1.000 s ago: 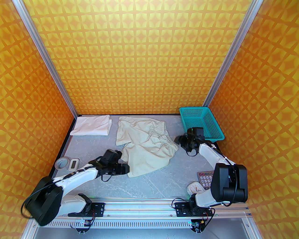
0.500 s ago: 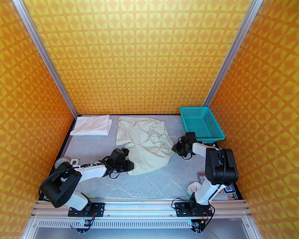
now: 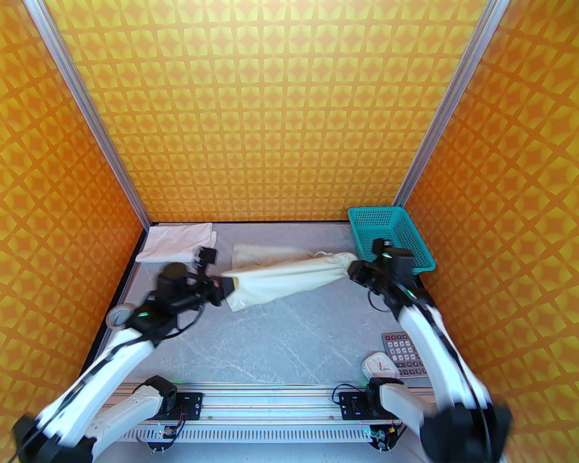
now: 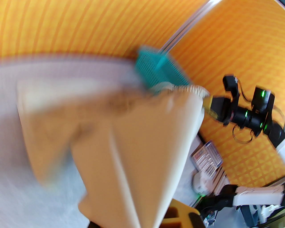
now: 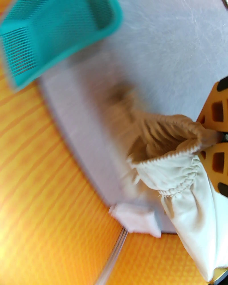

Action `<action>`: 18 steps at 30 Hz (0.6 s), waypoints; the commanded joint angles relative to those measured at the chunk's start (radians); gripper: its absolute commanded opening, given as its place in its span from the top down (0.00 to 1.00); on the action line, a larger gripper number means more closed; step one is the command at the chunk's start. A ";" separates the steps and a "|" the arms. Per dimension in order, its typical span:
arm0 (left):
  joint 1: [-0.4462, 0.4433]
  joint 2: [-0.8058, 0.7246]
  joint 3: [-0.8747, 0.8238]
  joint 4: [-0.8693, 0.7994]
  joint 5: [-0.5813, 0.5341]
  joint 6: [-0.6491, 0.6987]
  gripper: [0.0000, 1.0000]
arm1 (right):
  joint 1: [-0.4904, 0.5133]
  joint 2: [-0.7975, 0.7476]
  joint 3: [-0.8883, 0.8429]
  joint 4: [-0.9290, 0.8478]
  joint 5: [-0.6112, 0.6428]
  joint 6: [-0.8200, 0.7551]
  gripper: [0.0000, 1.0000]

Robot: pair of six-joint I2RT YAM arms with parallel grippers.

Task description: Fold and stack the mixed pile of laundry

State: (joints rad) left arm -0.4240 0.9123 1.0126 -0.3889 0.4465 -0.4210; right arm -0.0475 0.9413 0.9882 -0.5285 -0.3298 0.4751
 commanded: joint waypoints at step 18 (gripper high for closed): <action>0.281 0.589 0.507 -0.023 0.089 0.050 1.00 | -0.011 0.475 0.460 0.038 -0.060 0.051 1.00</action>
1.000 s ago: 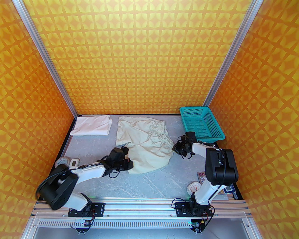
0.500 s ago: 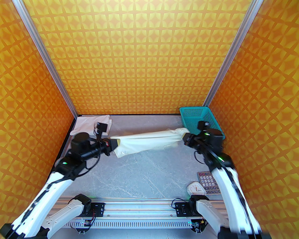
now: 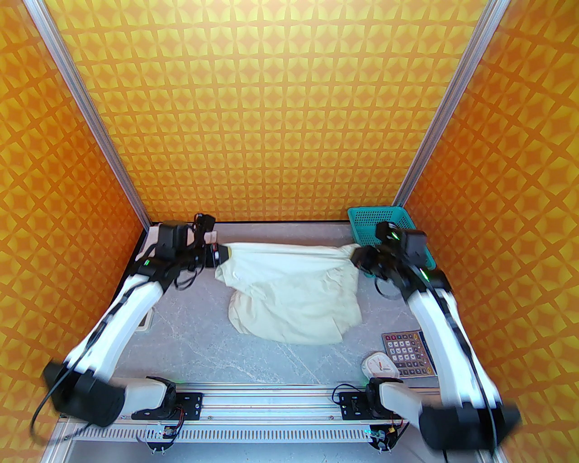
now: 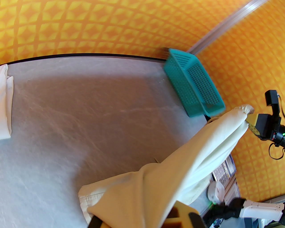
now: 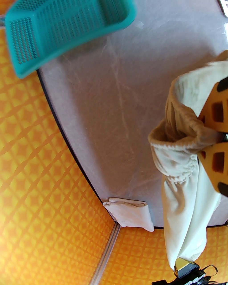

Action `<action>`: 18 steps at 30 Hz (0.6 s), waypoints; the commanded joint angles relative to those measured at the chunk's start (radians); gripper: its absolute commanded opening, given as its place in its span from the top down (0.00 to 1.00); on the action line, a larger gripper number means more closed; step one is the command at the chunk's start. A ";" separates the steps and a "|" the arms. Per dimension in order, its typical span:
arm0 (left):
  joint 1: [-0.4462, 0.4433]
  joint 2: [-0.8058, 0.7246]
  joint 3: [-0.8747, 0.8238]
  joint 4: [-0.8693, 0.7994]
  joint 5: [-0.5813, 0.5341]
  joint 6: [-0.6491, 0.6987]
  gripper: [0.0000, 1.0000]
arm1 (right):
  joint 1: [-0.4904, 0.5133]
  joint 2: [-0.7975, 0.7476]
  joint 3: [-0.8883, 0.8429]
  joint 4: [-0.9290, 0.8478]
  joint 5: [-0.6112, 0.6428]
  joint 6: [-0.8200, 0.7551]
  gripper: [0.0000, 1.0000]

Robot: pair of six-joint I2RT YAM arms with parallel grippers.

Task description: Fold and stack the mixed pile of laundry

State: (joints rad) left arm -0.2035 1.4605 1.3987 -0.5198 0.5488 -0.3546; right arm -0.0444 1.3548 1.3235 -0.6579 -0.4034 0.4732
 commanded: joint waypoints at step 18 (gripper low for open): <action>0.055 -0.145 0.057 0.112 0.013 0.018 0.64 | -0.001 -0.023 -0.022 0.387 -0.099 0.154 0.88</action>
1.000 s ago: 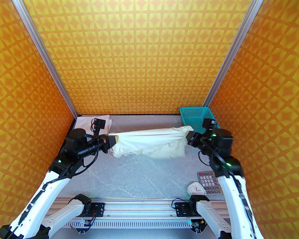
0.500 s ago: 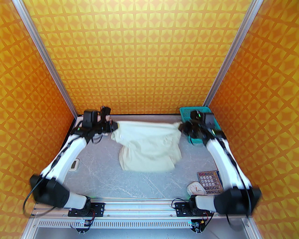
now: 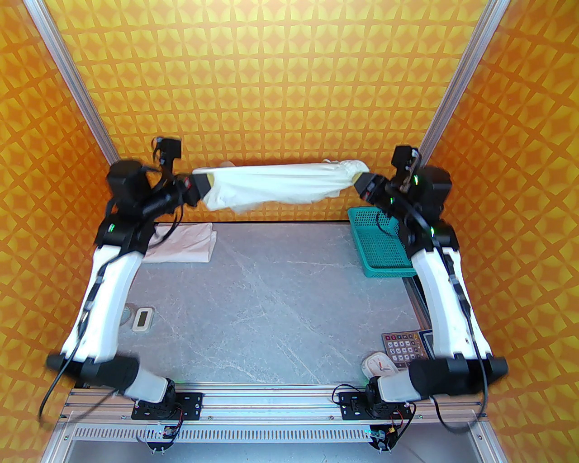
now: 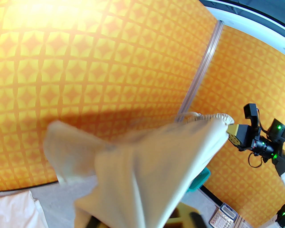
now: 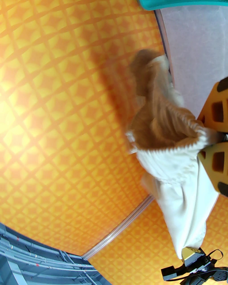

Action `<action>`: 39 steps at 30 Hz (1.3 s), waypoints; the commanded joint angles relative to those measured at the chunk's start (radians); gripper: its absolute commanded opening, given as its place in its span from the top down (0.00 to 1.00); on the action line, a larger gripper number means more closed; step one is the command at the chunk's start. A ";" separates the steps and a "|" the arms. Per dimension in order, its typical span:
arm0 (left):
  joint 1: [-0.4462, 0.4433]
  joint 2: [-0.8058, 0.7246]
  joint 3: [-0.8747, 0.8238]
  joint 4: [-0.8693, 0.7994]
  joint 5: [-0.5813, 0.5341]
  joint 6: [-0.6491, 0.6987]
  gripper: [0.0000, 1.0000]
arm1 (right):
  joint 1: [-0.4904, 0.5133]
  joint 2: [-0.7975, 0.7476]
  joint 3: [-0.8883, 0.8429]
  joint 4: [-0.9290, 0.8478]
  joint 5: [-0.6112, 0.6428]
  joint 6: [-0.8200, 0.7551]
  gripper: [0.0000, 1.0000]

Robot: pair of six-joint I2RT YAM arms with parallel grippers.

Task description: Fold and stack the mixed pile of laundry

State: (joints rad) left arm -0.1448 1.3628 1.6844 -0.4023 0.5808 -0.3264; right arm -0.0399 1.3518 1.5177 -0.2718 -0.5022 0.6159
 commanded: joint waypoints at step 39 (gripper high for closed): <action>-0.378 0.176 -0.923 0.148 -0.219 -0.216 0.31 | 0.058 0.488 -0.330 -0.151 0.374 -0.180 0.40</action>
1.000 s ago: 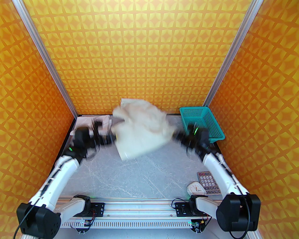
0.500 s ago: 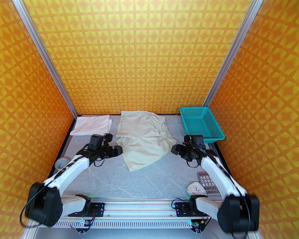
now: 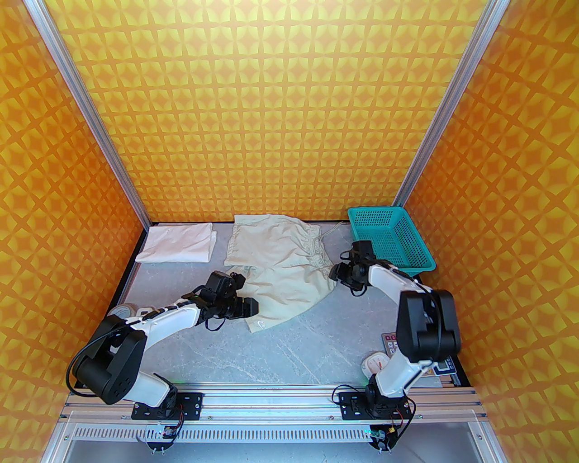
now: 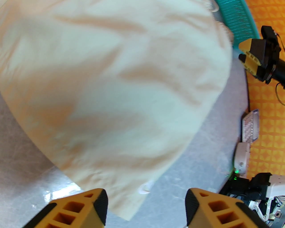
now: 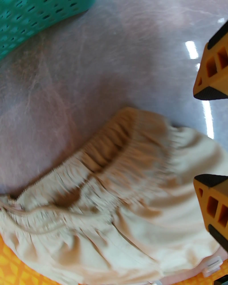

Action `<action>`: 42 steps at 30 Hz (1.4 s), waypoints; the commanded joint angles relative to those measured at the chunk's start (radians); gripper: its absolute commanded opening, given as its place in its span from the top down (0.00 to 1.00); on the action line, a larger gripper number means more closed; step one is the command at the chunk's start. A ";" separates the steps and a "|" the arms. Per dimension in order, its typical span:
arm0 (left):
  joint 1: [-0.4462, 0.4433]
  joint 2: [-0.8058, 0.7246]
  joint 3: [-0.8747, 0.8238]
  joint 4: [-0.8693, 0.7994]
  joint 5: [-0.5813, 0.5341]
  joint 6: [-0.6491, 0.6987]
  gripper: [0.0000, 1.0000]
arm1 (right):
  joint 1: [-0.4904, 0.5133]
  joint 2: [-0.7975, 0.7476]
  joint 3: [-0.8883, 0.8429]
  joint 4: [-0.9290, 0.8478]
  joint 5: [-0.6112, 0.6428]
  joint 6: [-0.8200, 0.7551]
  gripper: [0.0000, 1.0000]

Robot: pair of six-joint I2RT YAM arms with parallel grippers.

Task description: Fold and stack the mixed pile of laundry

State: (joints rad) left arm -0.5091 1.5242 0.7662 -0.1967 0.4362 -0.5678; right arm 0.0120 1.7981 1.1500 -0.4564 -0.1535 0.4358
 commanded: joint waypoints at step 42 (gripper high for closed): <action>0.235 -0.274 0.073 -0.163 0.049 0.107 0.57 | 0.046 -0.320 -0.193 -0.196 -0.128 -0.116 0.47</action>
State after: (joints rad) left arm -0.2604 1.2240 0.8032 -0.3077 0.4675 -0.5095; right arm 0.0551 1.4071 0.9333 -0.6891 -0.2539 0.3527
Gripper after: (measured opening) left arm 0.424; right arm 0.529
